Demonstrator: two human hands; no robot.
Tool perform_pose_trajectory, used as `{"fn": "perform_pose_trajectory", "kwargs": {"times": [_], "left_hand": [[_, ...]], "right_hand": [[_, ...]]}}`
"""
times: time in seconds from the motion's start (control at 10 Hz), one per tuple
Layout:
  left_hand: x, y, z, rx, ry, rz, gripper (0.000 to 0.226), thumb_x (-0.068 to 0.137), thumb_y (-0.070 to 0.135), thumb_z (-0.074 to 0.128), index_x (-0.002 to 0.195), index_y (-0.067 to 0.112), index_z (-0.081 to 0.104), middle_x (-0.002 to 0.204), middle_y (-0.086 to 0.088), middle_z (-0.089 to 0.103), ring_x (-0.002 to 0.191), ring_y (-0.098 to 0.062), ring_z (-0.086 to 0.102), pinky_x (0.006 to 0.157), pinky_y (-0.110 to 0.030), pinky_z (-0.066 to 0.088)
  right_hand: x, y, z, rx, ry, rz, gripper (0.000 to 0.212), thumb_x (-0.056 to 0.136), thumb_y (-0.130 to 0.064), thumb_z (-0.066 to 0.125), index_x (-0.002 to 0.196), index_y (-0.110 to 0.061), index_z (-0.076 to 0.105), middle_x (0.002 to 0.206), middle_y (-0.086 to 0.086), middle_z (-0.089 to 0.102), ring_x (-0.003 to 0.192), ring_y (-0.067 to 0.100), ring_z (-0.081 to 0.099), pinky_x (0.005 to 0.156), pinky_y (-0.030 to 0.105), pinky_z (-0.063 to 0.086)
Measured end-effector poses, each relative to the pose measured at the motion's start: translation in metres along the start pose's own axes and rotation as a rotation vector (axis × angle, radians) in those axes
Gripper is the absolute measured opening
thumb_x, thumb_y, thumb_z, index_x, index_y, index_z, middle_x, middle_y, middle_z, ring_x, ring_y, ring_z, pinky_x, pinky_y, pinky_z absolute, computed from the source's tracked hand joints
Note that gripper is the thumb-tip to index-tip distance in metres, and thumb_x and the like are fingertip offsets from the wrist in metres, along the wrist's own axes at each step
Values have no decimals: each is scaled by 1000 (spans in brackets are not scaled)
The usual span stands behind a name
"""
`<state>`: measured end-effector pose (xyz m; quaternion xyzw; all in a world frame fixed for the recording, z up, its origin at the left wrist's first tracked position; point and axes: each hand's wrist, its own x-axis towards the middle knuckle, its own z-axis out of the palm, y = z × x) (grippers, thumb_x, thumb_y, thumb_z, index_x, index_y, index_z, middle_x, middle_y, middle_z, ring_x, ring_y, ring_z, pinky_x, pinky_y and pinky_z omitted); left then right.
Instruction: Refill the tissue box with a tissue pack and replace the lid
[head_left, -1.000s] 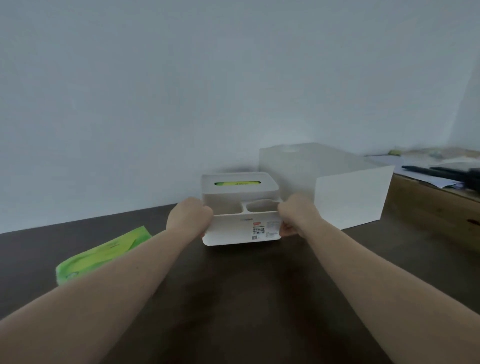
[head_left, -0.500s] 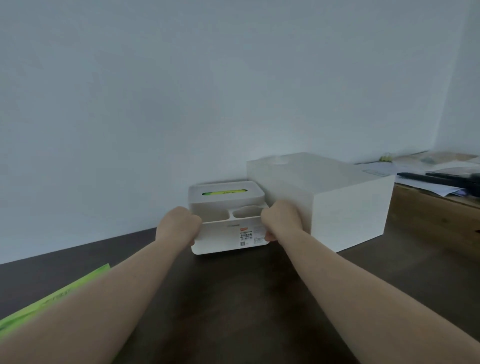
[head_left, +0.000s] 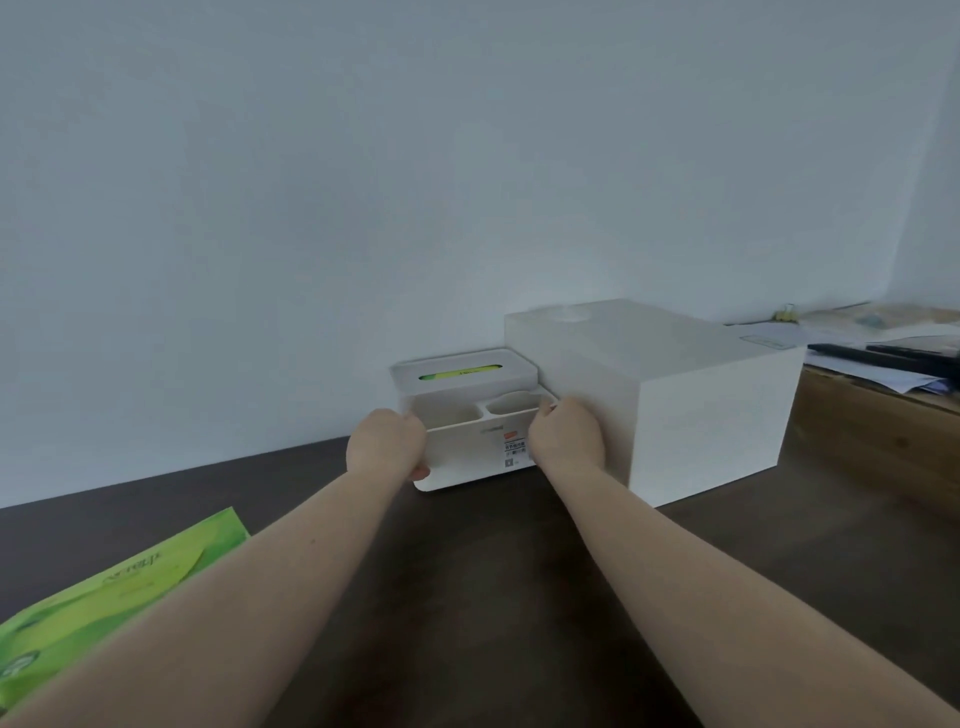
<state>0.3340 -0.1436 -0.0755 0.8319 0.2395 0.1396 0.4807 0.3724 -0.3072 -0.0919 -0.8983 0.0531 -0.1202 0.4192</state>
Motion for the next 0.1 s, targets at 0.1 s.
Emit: {"fn": "perform_pose_trajectory", "kwargs": {"times": [0.1], "left_hand": [[-5, -8, 3, 22, 28, 35, 29, 97, 16, 34, 82, 0, 54, 79, -21, 71, 83, -36, 69, 88, -42, 56]], "right_hand": [[-3, 4, -3, 39, -8, 3, 36, 100, -20, 35, 117, 0, 59, 119, 18, 64, 111, 34, 60, 82, 33, 45]]}}
